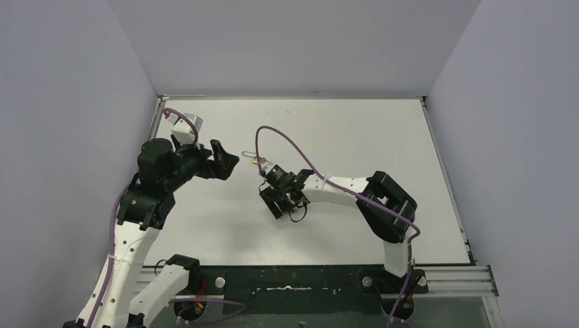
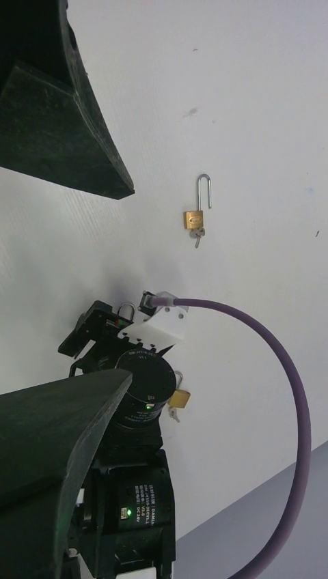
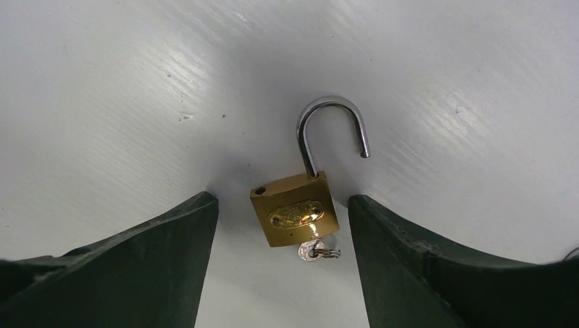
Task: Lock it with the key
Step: Pick up the lock from the center of the board.
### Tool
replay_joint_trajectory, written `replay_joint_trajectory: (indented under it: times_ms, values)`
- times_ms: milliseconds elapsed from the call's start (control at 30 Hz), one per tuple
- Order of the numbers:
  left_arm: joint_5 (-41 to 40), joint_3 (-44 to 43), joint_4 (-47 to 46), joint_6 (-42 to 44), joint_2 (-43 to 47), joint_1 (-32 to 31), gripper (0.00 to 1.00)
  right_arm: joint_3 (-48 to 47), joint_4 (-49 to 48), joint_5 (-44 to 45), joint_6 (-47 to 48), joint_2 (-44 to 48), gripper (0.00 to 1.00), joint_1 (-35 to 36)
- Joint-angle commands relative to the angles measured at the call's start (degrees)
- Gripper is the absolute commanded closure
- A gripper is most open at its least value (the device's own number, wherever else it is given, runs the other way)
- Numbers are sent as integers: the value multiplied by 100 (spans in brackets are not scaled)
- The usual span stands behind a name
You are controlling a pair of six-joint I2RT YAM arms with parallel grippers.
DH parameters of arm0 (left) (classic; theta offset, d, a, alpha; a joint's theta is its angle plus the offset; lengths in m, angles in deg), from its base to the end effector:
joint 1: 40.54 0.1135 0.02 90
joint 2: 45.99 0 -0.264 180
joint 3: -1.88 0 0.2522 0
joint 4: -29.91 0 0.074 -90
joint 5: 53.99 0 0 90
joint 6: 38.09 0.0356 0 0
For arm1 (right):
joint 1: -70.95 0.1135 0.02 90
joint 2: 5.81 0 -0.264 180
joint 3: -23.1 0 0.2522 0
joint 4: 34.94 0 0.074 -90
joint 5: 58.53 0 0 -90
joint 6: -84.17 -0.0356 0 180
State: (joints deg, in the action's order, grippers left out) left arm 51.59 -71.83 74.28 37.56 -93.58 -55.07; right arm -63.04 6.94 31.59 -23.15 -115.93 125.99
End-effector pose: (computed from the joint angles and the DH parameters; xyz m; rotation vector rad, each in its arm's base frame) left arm 0.1634 -0.0522 0.3855 0.1922 1.9122 -0.5983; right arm 0.2213 0.3164 0.1589 -0.8979 2.6304 0.3485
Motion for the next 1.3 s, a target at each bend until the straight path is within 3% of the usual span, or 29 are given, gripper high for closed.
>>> replay_joint_trajectory:
  times_ms: [0, 167, 400, 533, 667, 800, 967, 1133, 1267]
  values:
    - [-88, -101, -321, 12, 70, -13, 5, 251, -170, -46, -190, 136, 32, -42]
    - [-160, 98, -318, -48, 151, -8, 5, 444, -294, -32, -214, 203, 39, -45]
    - [-162, 171, -310, -105, 156, -11, 5, 478, -295, -59, -88, 218, 68, -55]
    - [-53, 309, -440, -191, 74, -14, 5, 435, -272, -204, 31, 330, 74, -98]
    - [265, 435, -636, -171, -129, -12, 5, 406, -274, -866, 227, 767, 82, -298]
    - [702, 521, -906, 14, -204, -12, 5, 323, -267, -1968, 340, 1497, 82, -620]
    - [2198, 562, -1424, 535, -252, -19, 5, -207, 322, -3285, 541, 2227, 80, -972]
    - [3769, 555, -2422, 389, -386, -9, 5, -837, 947, -4500, 654, 2564, 80, -1056]
    - [5393, 168, -2421, 377, -809, 41, 4, -973, 939, -5012, 494, 2907, 79, -1072]
